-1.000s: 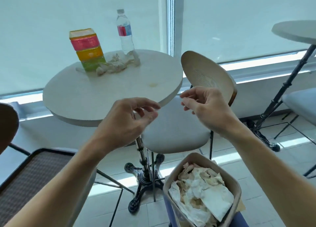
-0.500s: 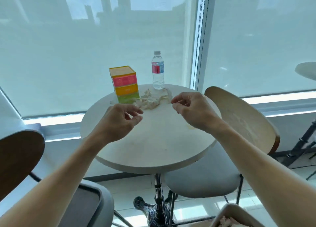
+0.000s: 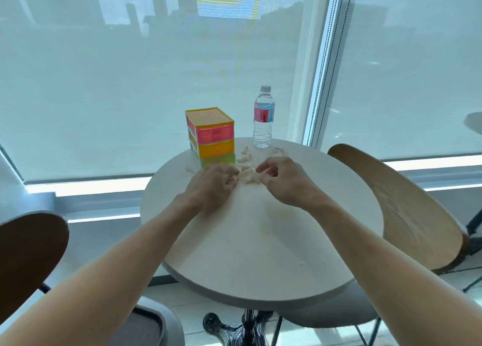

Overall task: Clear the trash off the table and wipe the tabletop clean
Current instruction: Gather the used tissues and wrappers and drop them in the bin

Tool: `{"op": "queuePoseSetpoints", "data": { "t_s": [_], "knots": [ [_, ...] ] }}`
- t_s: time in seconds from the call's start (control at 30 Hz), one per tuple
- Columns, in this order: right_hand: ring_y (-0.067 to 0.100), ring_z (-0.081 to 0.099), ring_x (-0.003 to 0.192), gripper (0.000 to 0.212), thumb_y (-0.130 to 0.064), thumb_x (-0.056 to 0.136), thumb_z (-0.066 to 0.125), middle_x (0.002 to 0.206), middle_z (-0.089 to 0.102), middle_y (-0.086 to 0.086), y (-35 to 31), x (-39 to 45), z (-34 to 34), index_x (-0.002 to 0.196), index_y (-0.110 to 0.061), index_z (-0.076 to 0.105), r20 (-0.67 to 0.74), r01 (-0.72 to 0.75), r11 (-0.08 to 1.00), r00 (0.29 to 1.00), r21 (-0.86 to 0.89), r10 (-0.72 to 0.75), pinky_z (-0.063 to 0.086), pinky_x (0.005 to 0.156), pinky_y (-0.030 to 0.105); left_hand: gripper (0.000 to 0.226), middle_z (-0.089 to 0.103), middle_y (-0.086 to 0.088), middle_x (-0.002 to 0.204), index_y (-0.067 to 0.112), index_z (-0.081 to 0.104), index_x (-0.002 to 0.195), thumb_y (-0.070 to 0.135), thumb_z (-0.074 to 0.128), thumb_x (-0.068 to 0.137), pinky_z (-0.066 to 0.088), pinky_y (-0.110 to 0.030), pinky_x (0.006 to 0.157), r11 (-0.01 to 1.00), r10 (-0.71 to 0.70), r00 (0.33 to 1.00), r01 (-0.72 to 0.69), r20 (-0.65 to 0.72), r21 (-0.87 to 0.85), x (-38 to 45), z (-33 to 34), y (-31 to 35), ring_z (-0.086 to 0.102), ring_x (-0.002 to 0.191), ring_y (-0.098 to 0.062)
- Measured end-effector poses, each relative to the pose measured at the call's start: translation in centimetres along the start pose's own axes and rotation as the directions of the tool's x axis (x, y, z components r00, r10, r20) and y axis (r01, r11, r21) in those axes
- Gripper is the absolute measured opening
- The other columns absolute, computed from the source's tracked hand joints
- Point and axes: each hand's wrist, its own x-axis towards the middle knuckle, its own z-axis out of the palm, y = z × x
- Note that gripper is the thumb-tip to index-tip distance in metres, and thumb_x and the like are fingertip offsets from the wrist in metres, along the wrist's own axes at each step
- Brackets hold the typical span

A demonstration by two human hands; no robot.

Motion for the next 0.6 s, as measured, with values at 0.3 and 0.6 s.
{"op": "queuePoseSetpoints", "data": {
  "t_s": [0.3, 0.6],
  "knots": [
    [0.031, 0.031, 0.141, 0.052, -0.022, 0.094, 0.049, 0.146, 0.043, 0.017, -0.6, 2.5, 2.1, 0.146, -0.027, 0.042, 0.088, -0.069, 0.924, 0.990, -0.376, 0.110, 0.020, 0.120, 0.041, 0.019, 0.069, 0.007, 0.096, 0.029, 0.074, 0.105, 0.034, 0.065, 0.089, 0.050, -0.031, 0.083, 0.985, 0.028, 0.994, -0.045, -0.101, -0.168, -2.8, -3.0, -0.9, 0.063, 0.091, -0.013],
    [0.028, 0.054, 0.117, 0.030, -0.012, 0.088, 0.053, 0.113, 0.068, 0.011, -0.5, 2.0, 2.0, 0.112, -0.016, 0.071, -0.091, -0.030, 0.966, 0.996, -0.257, 0.007, 0.042, 0.100, 0.032, 0.016, 0.066, 0.014, 0.082, 0.032, 0.075, 0.099, 0.040, 0.068, 0.088, 0.034, -0.005, 0.050, 0.946, 0.011, 0.988, -0.059, -0.152, -0.317, -7.0, -5.2, -0.5, 0.048, 0.054, 0.016]
  ]
}}
